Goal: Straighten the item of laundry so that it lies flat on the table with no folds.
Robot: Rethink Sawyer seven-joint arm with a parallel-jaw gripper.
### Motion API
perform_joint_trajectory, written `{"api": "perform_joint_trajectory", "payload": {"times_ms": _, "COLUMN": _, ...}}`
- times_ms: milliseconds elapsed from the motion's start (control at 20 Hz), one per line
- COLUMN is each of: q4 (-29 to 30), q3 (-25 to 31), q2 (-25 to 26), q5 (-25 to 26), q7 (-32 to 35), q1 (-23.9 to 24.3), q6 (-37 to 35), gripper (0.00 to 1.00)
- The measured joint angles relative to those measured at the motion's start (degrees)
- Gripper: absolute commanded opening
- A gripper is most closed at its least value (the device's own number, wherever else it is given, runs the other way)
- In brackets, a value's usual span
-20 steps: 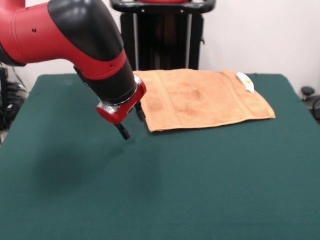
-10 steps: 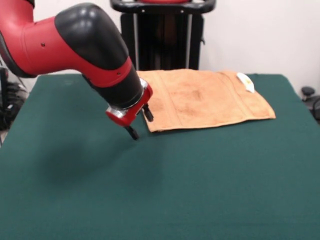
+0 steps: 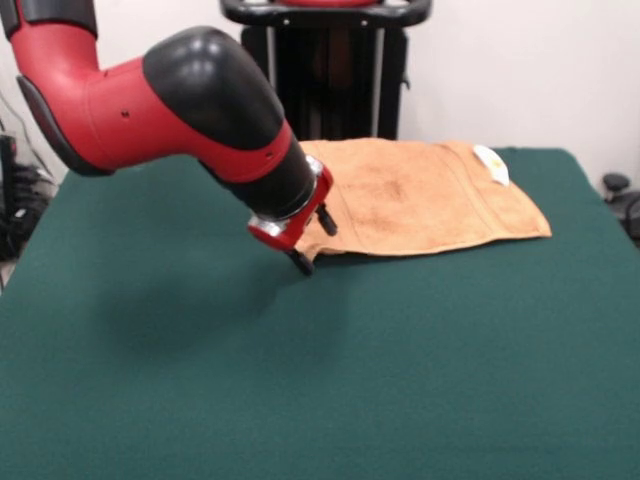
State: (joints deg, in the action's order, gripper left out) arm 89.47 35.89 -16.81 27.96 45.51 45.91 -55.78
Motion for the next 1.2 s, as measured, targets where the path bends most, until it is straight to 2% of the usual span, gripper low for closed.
{"api": "perform_joint_trajectory", "payload": {"times_ms": 1200, "q4": 0.0, "q3": 0.4, "q2": 0.8, "q5": 0.0, "q7": 0.0, "q1": -1.6, "q6": 0.0, "gripper": 1.00}}
